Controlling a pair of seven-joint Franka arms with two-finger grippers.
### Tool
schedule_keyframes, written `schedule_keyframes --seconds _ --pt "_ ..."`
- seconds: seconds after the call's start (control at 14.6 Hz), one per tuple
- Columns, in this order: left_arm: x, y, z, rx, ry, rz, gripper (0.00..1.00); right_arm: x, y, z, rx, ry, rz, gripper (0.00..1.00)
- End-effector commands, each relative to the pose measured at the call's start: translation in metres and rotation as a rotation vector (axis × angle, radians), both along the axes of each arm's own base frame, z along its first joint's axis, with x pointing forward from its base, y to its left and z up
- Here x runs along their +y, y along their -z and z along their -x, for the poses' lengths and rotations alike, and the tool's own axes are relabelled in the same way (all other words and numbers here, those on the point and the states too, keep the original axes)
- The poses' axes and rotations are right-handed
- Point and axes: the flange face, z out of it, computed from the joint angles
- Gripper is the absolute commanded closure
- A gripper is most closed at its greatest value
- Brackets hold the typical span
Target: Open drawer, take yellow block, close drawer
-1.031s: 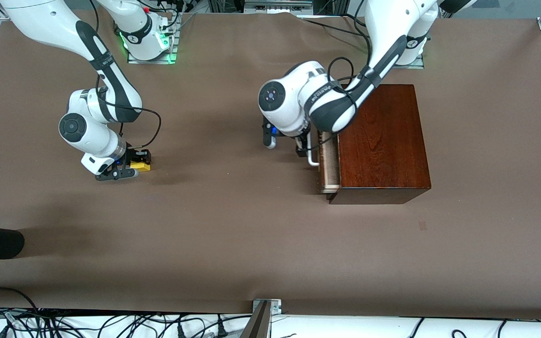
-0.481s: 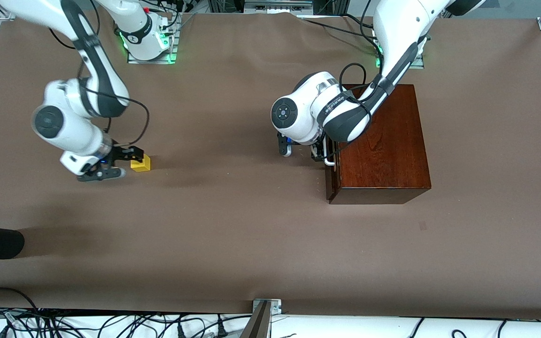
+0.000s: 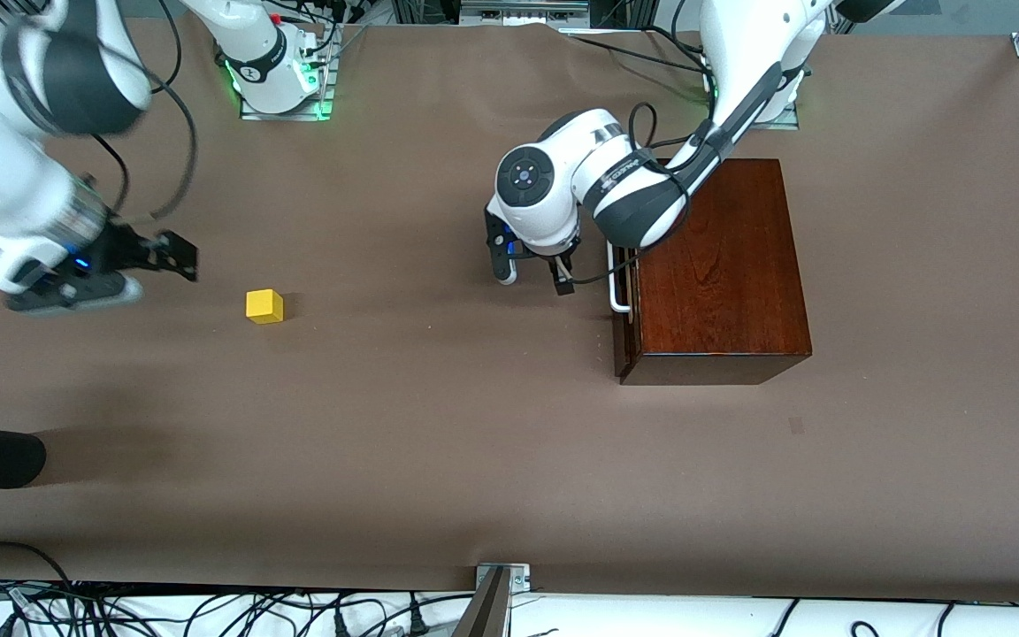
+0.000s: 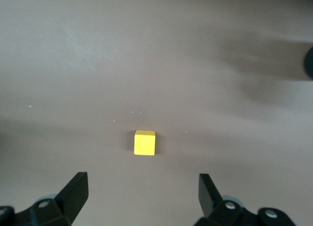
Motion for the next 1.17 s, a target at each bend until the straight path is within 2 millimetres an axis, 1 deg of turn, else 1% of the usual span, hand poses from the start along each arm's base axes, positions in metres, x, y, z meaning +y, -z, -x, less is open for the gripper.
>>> schedule_keyframes --seconds 0.0,0.07,0.14,0.21,0.27,0.34,0.41,0.48,0.55,0.62,0.69,0.76,0.82,0.89,0.96,1.03,1.1 --pt "0.035 -0.070 -0.021 -0.018 -0.182 -0.024 0.00 -0.005 -0.042 0.004 0.036 -0.009 -0.007 0.00" --pt "0.053 -0.099 -0.027 -0.036 -0.224 -0.051 0.00 -0.008 -0.046 0.007 0.052 -0.004 -0.006 0.00" --pt "0.070 -0.116 -0.033 -0.048 -0.278 -0.089 0.00 -0.008 -0.050 0.008 0.049 -0.010 -0.006 0.00" --pt "0.100 -0.128 -0.051 -0.059 -0.351 -0.110 0.00 -0.010 -0.052 0.011 0.046 -0.013 -0.007 0.00" --pt "0.130 -0.149 -0.073 -0.088 -0.410 -0.093 0.00 -0.008 -0.053 0.012 0.041 -0.016 -0.006 0.00" --pt "0.163 -0.159 -0.093 -0.103 -0.478 -0.085 0.00 -0.007 -0.053 0.013 0.038 -0.016 -0.005 0.00" --pt "0.192 -0.165 -0.106 -0.108 -0.539 -0.085 0.00 -0.006 -0.052 0.013 0.043 -0.018 -0.005 0.00" --pt "0.228 -0.176 -0.121 -0.125 -0.639 -0.082 0.00 -0.006 -0.053 0.013 0.044 -0.019 -0.003 0.00" --pt "0.267 -0.203 -0.132 -0.169 -0.779 -0.072 0.00 -0.006 -0.054 0.013 0.041 -0.019 -0.005 0.00" --pt "0.303 -0.212 -0.139 -0.182 -0.914 -0.083 0.00 -0.007 -0.056 0.013 0.038 -0.018 -0.003 0.00" --pt "0.337 -0.213 -0.144 -0.173 -1.017 -0.102 0.00 -0.006 -0.056 0.012 0.036 -0.019 -0.002 0.00" --pt "0.364 -0.214 -0.146 -0.160 -1.070 -0.118 0.00 -0.006 -0.055 0.012 0.036 -0.021 -0.002 0.00" --pt "0.382 -0.213 -0.147 -0.146 -1.100 -0.127 0.00 -0.006 -0.052 0.011 0.039 -0.021 0.000 0.00" --pt "0.392 -0.225 -0.144 -0.161 -1.124 -0.108 0.00 -0.008 -0.050 0.009 0.043 -0.019 -0.002 0.00" --pt "0.405 -0.242 -0.139 -0.205 -1.155 -0.090 0.00 -0.009 -0.049 0.008 0.043 -0.018 -0.002 0.00" --pt "0.409 -0.256 -0.128 -0.243 -1.187 -0.058 0.00 -0.008 -0.050 0.007 0.036 -0.016 -0.002 0.00" --pt "0.420 -0.253 -0.112 -0.244 -1.220 -0.041 0.00 -0.010 -0.045 0.005 0.041 -0.012 -0.005 0.00"
